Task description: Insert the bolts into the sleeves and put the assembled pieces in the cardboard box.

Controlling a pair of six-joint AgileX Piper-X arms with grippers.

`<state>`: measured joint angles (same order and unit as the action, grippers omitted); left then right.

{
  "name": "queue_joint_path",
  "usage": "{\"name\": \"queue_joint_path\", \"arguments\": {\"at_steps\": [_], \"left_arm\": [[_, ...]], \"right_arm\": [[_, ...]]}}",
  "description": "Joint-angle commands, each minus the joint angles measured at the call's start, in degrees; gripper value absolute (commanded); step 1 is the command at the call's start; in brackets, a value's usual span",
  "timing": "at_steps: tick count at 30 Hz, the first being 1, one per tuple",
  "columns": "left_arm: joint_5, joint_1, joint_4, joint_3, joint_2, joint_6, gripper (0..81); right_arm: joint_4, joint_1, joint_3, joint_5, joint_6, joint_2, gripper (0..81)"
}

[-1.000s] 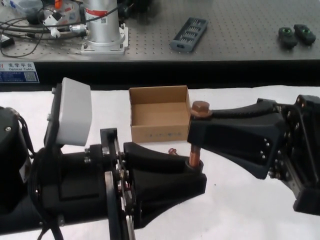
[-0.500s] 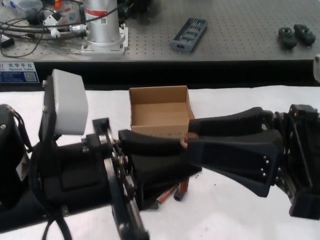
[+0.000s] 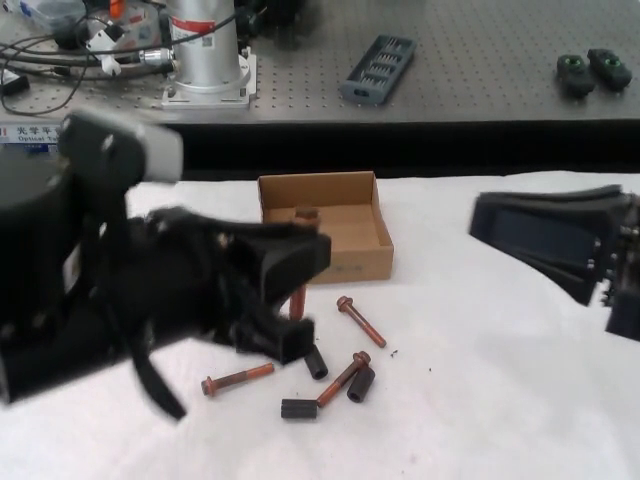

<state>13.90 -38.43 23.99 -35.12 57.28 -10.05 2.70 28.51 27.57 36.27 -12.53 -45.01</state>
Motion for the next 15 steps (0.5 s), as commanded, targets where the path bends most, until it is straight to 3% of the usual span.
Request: {"name": "queue_joint_path", "arguments": {"at_steps": [1,4,8,15], "left_arm": [[1.5,1.2,-3.7,-7.2,5.1,-0.3,0.6],[4.5,2.5,-5.0,-13.1,11.2,-0.3,0.6],[4.8,4.3,-12.3,-22.9,20.1,-0.3,0.6],[4.0,7.1,-27.1,-42.8,35.7,-0.3,0.6]], "right_arm": [[-2.7,-0.7,0.0,0.2,2.7,1.0,3.7],[-12.3,-1.9,0.0,-3.9,7.6,3.7,3.7],[-24.1,-2.1,0.0,-14.7,12.5,7.2,3.7],[-39.3,-2.1,0.0,-31.9,12.5,12.8,3.7]]}}
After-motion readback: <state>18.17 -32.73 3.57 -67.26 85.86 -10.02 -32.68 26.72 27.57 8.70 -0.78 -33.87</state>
